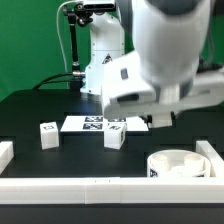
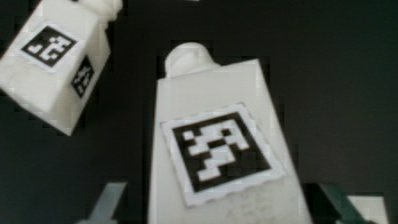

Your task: Assemble stool

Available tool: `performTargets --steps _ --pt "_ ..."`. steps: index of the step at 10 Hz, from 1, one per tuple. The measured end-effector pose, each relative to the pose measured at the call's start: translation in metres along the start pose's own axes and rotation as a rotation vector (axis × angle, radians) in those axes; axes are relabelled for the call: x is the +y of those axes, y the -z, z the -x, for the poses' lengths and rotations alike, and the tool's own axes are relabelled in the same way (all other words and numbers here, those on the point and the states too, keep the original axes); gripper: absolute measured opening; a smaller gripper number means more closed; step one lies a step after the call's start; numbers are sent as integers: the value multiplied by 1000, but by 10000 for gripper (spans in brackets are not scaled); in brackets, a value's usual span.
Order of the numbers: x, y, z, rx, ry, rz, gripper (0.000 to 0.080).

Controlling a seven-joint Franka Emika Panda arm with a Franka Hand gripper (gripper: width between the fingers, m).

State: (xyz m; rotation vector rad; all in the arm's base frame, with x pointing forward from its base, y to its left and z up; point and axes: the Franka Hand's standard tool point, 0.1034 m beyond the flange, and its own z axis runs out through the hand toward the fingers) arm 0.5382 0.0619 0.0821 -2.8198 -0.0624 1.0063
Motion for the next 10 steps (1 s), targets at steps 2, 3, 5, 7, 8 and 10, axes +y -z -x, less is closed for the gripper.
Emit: performTargets --steps 2,3,5,7,8,10 --pt "-4 22 -7 131 8 12 325" --pt "-2 21 -12 223 4 19 325" --pt "0 22 -15 350 0 30 325" --pt "-9 37 -18 498 -4 36 325" --pt "-11 47 -19 557 -7 30 325" --pt "-10 71 -27 718 10 44 325"
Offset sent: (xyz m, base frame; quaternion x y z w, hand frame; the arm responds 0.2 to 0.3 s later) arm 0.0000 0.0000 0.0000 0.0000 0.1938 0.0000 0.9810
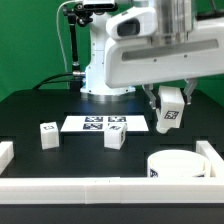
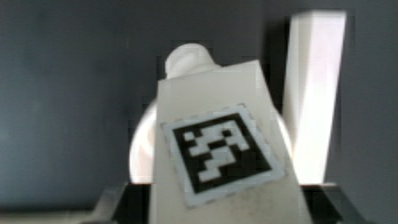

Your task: Assemble stool

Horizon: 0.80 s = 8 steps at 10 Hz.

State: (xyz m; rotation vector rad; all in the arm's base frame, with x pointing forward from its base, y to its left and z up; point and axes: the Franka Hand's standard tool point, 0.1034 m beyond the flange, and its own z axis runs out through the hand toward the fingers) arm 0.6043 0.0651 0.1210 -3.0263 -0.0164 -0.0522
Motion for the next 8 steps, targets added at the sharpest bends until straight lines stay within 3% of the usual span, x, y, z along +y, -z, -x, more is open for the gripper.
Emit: performTargets --steps 4,6,8 --pt "0 -3 -5 221 6 16 325" --pt "-14 4 -16 242 1 3 325" --pt "-13 3 -16 240 9 4 325"
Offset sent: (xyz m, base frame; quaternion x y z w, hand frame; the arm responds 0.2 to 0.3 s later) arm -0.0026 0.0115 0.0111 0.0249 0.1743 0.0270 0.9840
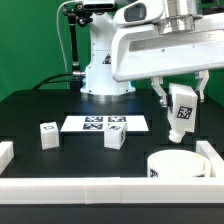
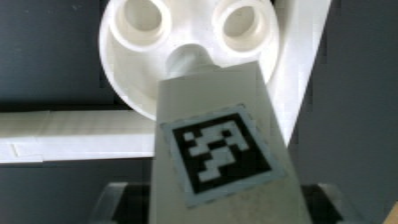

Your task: Assemble stool

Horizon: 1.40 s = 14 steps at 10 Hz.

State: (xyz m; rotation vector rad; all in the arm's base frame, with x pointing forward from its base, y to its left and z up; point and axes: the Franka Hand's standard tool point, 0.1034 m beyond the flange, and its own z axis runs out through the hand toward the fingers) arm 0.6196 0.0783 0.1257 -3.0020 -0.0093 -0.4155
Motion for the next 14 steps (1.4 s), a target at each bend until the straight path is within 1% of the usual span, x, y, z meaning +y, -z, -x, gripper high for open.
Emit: performTargets --steps 1,2,3,4,5,6,11,13,14 --pt "0 0 0 0 0 0 325" --pt "5 -1 1 -5 -6 -14 325" --pt "2 -3 -2 -7 -27 -30 325" --pt "-2 -9 -10 -6 -39 -55 325" --pt "-3 -17 -17 4 -46 -72 325" --pt "-1 -23 -22 13 -52 -81 325" --pt "2 -27 -23 17 -50 -79 325" --pt "5 -35 -32 23 -49 -82 325" --pt "5 -35 -34 33 -49 -81 325"
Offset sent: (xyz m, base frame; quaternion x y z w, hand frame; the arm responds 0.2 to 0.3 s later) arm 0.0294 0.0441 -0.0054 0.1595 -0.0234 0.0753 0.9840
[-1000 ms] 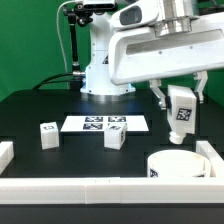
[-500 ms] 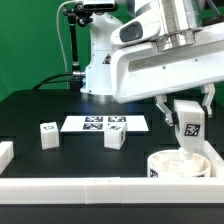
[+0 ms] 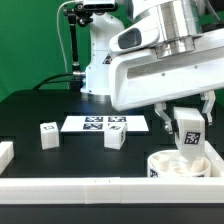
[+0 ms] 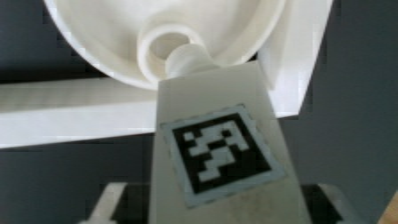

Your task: Assemble stool

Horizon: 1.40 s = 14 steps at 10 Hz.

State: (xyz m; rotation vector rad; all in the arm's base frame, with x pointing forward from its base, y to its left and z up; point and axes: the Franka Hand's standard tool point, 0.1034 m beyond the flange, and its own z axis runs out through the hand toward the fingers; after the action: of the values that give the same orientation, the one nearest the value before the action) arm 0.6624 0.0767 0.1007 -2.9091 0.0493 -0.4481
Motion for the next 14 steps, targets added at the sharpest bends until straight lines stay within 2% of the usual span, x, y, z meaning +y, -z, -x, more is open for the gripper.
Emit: performTargets --steps 1,7,14 --pt "2 0 -1 28 0 8 325" --pt "5 -3 4 21 -2 12 325" --pt "7 -14 13 5 -5 13 325"
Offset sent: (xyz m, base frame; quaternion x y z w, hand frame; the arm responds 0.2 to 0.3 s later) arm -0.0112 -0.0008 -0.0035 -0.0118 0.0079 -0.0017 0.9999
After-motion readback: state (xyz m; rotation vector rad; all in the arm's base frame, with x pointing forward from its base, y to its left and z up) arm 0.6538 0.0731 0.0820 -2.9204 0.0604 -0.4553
